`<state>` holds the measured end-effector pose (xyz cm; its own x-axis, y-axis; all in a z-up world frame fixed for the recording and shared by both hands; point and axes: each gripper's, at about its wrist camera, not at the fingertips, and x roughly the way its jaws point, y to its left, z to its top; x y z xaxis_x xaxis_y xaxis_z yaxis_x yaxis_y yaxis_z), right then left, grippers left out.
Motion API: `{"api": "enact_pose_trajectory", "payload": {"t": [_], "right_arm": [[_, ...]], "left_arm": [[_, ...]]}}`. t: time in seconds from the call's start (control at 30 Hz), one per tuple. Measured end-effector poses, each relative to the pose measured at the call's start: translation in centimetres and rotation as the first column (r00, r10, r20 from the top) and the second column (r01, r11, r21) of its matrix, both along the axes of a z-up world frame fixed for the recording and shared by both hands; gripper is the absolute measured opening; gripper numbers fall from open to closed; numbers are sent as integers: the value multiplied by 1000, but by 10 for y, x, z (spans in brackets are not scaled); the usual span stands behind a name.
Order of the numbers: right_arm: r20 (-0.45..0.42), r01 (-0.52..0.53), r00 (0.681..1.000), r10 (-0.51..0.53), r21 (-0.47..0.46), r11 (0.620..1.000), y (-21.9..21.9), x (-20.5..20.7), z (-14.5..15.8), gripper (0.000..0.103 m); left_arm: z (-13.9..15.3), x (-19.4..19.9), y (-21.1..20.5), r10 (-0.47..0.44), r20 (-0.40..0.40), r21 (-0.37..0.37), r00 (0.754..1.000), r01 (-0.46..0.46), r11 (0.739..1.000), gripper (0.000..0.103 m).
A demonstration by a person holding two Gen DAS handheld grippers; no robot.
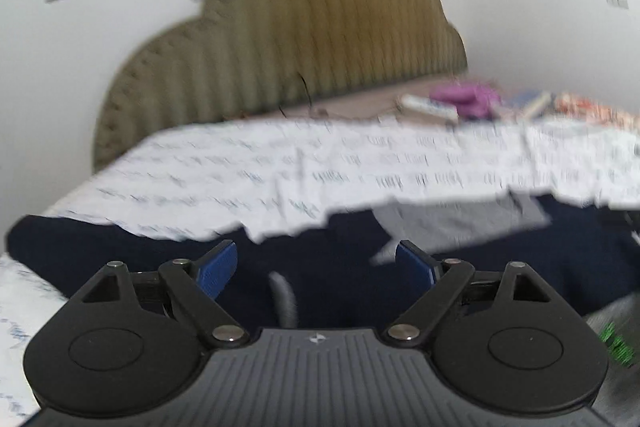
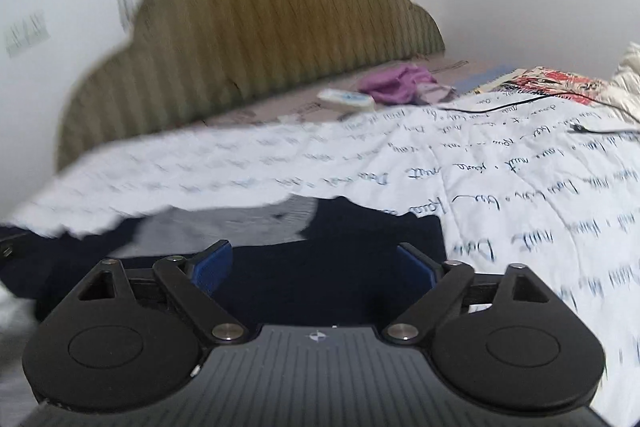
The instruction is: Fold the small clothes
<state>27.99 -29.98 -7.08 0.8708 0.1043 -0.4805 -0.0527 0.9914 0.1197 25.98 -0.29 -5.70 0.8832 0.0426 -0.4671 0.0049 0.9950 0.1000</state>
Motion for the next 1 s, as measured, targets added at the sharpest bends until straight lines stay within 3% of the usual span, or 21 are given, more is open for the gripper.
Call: {"api": "enact_pose_trajectory", "payload": {"t": [0.1, 0.17, 0.23, 0.37, 0.43, 0.5, 0.6, 0.67, 0.7, 0.83, 0.87, 0.93, 1.0], "right_arm": [[-100, 12, 995, -23, -112, 994, 3, 30, -23, 88], [-153, 4, 988, -29, -158, 987, 2, 36, -44, 91], [-132, 13, 991, -24, -82, 997, -9, 32, -46, 91], [-137, 6, 990, -18, -87, 996, -7, 33, -48, 94], [-138, 5, 990, -19, -101, 995, -4, 33, -48, 94], [-135, 5, 991, -17, -88, 996, -6, 32, -48, 94], [-132, 5, 991, -15, -77, 997, -8, 33, -46, 95], [-133, 4, 991, -15, -80, 997, -7, 33, -46, 95], [-134, 4, 991, -15, -83, 997, -7, 33, -46, 95], [-134, 6, 991, -17, -87, 996, -6, 34, -47, 96], [-134, 6, 991, -17, -87, 996, -6, 34, -47, 96], [-133, 6, 991, -18, -86, 996, -5, 34, -47, 96], [-133, 6, 991, -18, -85, 996, -6, 34, -47, 96]], "left_arm": [[-30, 23, -8, 0, -110, 30, 994, 4, 1000, 87], [-52, 37, 4, 8, -224, -26, 975, -15, 1000, 89], [-56, 38, 22, -11, -211, -119, 977, -15, 993, 93], [-54, 39, 22, -21, -213, -114, 977, -3, 993, 95], [-46, 28, 32, -16, -181, -166, 983, -15, 986, 95], [-33, 12, 53, 10, -130, -232, 992, -40, 972, 95], [-17, -5, 111, 116, -61, -349, 991, -130, 928, 95], [-10, -7, 166, 256, -72, -419, 964, -262, 869, 96], [-10, -5, 195, 325, -91, -458, 941, -329, 826, 96], [-20, 9, 313, 548, -216, -596, 808, -554, 581, 96], [-24, 13, 335, 567, -238, -619, 789, -573, 537, 96], [-34, 21, 374, 579, -264, -669, 772, -579, 466, 95], [-35, 28, 392, 574, -250, -699, 780, -556, 450, 96]]}}
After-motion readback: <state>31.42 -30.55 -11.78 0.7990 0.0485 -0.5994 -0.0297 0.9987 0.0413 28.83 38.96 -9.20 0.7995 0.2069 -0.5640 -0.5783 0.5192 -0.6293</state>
